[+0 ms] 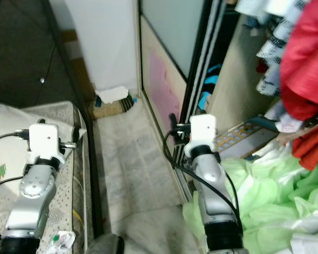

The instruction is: Clean up the room

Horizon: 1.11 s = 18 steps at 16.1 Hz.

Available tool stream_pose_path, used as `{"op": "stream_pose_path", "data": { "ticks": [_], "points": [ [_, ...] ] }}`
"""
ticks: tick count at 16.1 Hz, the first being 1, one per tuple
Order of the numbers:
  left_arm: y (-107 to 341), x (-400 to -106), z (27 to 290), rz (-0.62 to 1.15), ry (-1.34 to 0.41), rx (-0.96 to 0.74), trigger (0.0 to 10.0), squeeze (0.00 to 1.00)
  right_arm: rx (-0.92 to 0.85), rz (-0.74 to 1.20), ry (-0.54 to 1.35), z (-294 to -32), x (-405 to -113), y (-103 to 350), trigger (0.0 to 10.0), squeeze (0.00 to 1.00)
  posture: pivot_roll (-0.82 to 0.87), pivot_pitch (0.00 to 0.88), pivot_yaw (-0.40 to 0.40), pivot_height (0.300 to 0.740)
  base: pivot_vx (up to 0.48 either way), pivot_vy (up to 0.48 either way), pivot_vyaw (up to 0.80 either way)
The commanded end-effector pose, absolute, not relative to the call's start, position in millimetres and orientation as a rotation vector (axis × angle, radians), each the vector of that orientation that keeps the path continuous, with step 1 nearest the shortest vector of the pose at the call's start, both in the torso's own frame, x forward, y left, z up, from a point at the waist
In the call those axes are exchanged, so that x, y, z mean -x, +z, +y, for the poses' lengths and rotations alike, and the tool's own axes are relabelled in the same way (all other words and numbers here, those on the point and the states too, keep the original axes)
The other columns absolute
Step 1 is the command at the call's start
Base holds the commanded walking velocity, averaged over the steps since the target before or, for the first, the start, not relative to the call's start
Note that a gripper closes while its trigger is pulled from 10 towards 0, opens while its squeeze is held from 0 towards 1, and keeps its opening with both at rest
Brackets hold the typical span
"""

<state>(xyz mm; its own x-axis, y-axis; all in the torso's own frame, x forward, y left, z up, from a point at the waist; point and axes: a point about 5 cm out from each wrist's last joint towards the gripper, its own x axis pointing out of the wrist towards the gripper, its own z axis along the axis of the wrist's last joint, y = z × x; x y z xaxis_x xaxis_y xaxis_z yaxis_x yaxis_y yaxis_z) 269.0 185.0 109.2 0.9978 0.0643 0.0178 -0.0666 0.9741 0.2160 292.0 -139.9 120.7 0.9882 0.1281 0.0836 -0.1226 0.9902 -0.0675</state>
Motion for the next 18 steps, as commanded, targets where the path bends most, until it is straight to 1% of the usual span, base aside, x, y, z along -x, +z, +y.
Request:
{"op": "stream_pose_path", "data": {
  "ticks": [1,6,8,11,18],
  "points": [
    [108.6,-271.2,180.2,-0.007,0.031,-0.203,10.0,0.00,0.048,-0.088,0.086,-147.5,-291.6,119.2,10.0,0.00,0.07,0.000,-0.002,0.740,0.000,0.000,0.00],
    [104.3,-270.9,175.0,0.018,0.001,-0.218,10.0,0.00,0.018,-0.088,0.037,-151.9,-288.7,116.0,10.0,0.00,0.06,0.000,0.030,0.740,0.000,0.000,0.00],
    [104.0,-269.8,176.1,0.019,0.010,-0.209,10.0,0.00,0.035,-0.089,0.053,-148.3,-289.4,115.9,10.0,0.00,0.06,0.000,0.013,0.740,0.000,0.000,0.00],
    [103.1,-270.4,174.3,0.022,0.013,-0.201,10.0,0.00,0.055,-0.090,0.070,-149.6,-293.4,117.6,10.0,0.00,0.07,0.000,-0.010,0.740,0.000,0.000,0.00],
    [105.5,-273.4,171.5,0.021,0.012,-0.158,10.0,0.00,0.088,-0.090,0.110,-147.1,-297.0,119.9,10.0,0.00,0.06,0.000,-0.037,0.740,0.000,0.000,0.80]
  ]
}}
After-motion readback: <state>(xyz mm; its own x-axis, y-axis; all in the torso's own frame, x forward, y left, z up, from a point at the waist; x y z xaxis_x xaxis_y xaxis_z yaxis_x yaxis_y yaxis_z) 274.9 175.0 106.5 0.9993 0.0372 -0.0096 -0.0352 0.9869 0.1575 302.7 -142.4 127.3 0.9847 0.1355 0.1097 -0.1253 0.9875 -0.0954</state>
